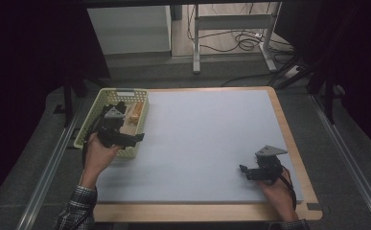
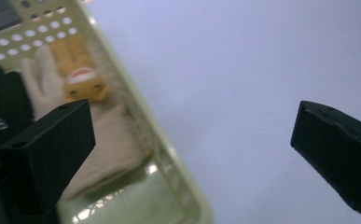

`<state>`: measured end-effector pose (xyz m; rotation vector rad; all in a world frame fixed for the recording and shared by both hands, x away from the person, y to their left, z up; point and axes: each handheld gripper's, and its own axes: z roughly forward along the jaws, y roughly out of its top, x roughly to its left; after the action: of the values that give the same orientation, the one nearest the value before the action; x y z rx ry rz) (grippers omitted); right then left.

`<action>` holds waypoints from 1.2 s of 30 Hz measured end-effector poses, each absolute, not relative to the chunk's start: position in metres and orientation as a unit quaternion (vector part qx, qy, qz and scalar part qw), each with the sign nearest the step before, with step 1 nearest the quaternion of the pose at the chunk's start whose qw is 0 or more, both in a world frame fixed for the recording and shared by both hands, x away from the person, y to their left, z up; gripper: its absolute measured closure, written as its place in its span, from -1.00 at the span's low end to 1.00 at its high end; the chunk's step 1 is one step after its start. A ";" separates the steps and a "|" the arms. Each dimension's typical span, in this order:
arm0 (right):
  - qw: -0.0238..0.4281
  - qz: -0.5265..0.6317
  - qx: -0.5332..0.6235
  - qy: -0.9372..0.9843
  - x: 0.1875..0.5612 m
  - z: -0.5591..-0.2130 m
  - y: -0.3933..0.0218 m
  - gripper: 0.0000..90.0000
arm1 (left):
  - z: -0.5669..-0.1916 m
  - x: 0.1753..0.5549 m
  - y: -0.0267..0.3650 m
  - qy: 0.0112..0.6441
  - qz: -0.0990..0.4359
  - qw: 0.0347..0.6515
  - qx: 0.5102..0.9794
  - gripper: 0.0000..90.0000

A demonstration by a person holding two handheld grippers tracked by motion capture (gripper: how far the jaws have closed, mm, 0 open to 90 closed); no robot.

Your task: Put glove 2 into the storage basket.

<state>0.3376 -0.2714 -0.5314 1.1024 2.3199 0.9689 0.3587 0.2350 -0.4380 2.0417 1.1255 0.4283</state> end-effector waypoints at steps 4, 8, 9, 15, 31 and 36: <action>0.197 0.346 0.394 0.828 0.338 -0.531 -0.271 -0.66 | -0.440 0.351 0.221 0.420 0.166 0.383 0.806 -1.00; 0.197 0.346 0.394 0.828 0.337 -0.531 -0.271 -0.66 | -0.444 0.344 0.209 0.404 0.164 0.389 0.811 -1.00; 0.197 0.346 0.394 0.828 0.338 -0.531 -0.271 -0.66 | -0.445 0.342 0.207 0.402 0.163 0.391 0.812 -1.00; 0.197 0.346 0.394 0.829 0.338 -0.531 -0.271 -0.66 | -0.457 0.332 0.190 0.382 0.157 0.404 0.816 -1.00; 0.197 0.346 0.394 0.829 0.338 -0.531 -0.271 -0.66 | -0.507 0.314 0.158 0.353 0.151 0.397 0.834 -1.00; 0.197 0.346 0.394 0.829 0.338 -0.531 -0.271 -0.66 | -0.524 0.313 0.155 0.354 0.147 0.391 0.837 -1.00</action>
<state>0.3375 -0.2715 -0.5314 1.1020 2.3193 0.9683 0.3126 0.1549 -0.5238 2.1256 0.8993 0.3726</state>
